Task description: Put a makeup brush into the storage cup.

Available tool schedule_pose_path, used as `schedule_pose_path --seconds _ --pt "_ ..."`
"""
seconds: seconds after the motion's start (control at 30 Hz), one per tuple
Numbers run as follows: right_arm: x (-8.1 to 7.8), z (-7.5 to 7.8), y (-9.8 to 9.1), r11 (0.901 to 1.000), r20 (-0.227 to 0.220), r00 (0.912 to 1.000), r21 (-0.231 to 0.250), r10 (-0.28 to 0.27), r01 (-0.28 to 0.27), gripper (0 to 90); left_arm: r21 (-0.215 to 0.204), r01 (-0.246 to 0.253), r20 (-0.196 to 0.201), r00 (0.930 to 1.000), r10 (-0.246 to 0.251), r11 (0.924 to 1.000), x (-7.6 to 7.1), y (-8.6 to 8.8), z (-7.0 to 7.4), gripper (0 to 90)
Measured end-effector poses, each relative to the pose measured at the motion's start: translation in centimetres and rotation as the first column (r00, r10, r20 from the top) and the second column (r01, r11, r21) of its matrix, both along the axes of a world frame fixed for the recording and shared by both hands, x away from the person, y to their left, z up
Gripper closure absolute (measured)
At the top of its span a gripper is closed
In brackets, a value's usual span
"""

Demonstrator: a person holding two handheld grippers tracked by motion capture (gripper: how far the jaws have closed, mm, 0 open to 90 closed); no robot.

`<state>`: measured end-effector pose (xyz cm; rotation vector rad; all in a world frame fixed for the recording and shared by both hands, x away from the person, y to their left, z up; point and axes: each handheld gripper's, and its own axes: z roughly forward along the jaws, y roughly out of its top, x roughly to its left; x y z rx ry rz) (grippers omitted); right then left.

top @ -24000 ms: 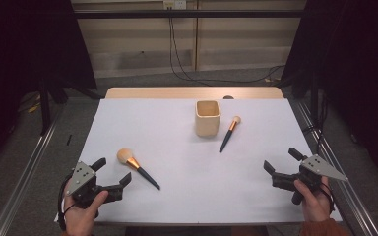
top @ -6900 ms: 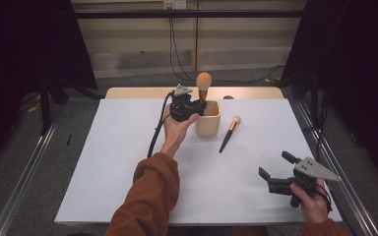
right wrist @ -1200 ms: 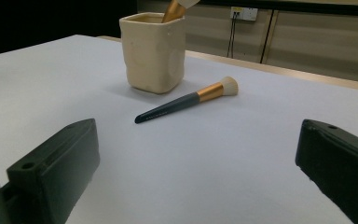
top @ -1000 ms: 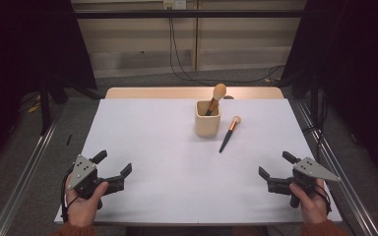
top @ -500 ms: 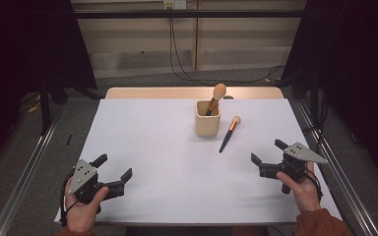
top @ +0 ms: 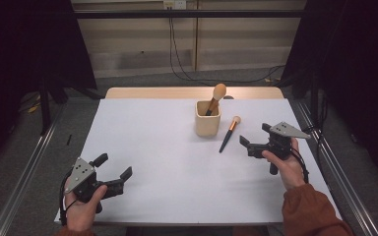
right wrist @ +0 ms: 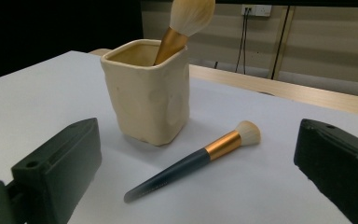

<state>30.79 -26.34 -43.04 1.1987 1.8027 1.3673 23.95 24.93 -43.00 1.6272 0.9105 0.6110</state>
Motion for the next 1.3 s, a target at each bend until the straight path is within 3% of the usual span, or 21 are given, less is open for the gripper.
schedule_pose_path --seconds 0.1,0.47,0.83,1.03,1.3 --pt "0.7 0.0 0.5 0.9997 0.005 1.0000 -0.022 0.002 -0.002 0.4 0.013 0.002 0.010 0.9999 -0.002 0.9999 0.0 0.1 0.1 4.5" --pt "3.5 0.5 0.8 0.9996 -0.012 0.9998 -0.021 -0.017 0.017 0.5 0.062 0.020 0.014 0.9997 -0.021 0.9979 0.2 -0.1 0.0 5.1" --pt "5.9 1.3 0.9 0.9986 -0.020 0.9993 -0.042 -0.033 0.032 0.5 0.045 0.013 0.020 0.9997 -0.014 0.9989 0.3 0.1 -0.1 4.0" --pt "7.3 1.7 0.4 0.9970 -0.029 0.9980 -0.055 -0.055 0.054 0.5 0.022 0.014 0.004 0.9999 -0.014 0.9997 0.3 0.1 -0.2 3.9" --pt "9.1 1.1 0.3 0.9965 -0.100 0.9937 -0.072 -0.049 0.042 0.6 0.042 0.014 -0.001 0.9999 -0.014 0.9990 0.5 0.2 -0.3 3.9"
